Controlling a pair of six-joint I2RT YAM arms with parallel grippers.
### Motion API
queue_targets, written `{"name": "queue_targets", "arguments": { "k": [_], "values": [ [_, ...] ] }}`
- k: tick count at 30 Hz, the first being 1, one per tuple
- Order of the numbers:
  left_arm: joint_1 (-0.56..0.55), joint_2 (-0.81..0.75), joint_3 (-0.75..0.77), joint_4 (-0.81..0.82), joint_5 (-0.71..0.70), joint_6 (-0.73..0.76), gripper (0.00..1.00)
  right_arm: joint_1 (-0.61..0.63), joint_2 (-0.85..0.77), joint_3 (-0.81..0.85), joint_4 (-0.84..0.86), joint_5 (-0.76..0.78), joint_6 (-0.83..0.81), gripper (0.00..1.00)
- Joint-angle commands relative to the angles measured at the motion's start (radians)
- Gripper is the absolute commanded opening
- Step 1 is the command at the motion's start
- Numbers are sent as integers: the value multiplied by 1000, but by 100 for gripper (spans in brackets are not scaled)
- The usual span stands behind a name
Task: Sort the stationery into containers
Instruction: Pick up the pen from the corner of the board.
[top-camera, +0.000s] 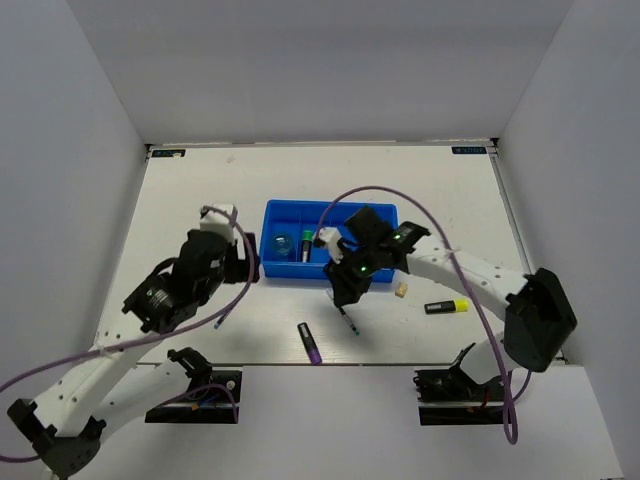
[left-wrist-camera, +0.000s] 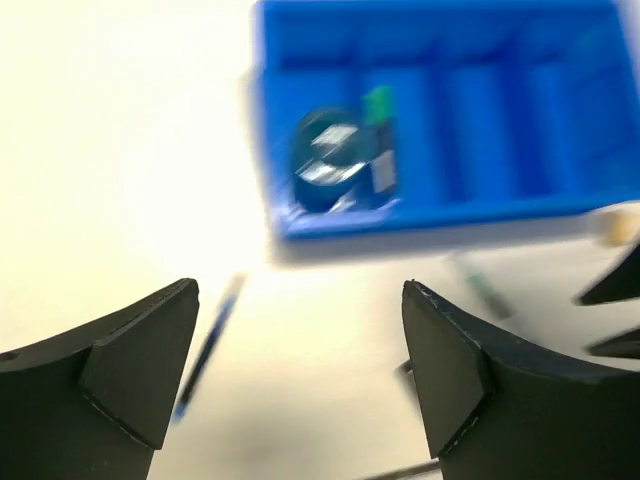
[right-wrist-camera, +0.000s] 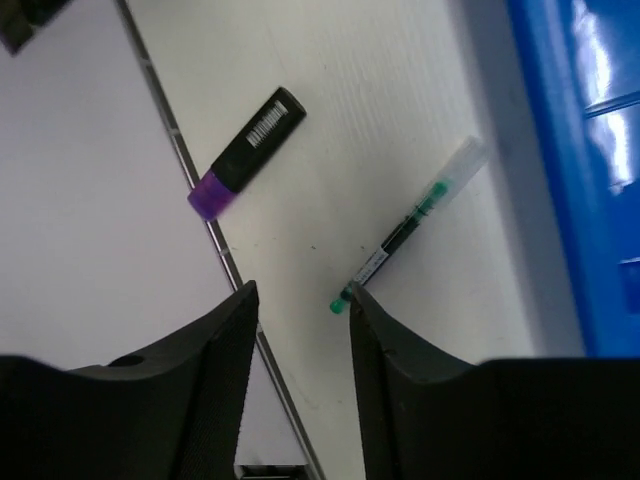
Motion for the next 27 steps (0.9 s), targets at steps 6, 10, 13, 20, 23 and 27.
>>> {"name": "queue_targets", "arguments": {
  "k": [6, 10, 13, 20, 23, 27],
  "values": [
    [11, -252, -240, -274, -225, -42, 94, 279, 213, 93, 90, 440, 451, 66],
    [11, -297, -291, -272, -286, -45, 94, 375, 319, 171, 68, 658, 537, 65],
    [13, -305, -325, -266, -308, -37, 94, 424, 382, 191, 93, 675, 565, 60],
    [13, -397, -355, -248, -341, -14, 94, 482, 456, 212, 99, 678, 606, 57],
    [11, -424, -371, -239, -344, -12, 94, 497, 462, 209, 97, 669, 614, 57],
    [13, -431, -371, -242, -337, -16, 94, 519, 483, 203, 99, 679, 632, 57]
  ]
}}
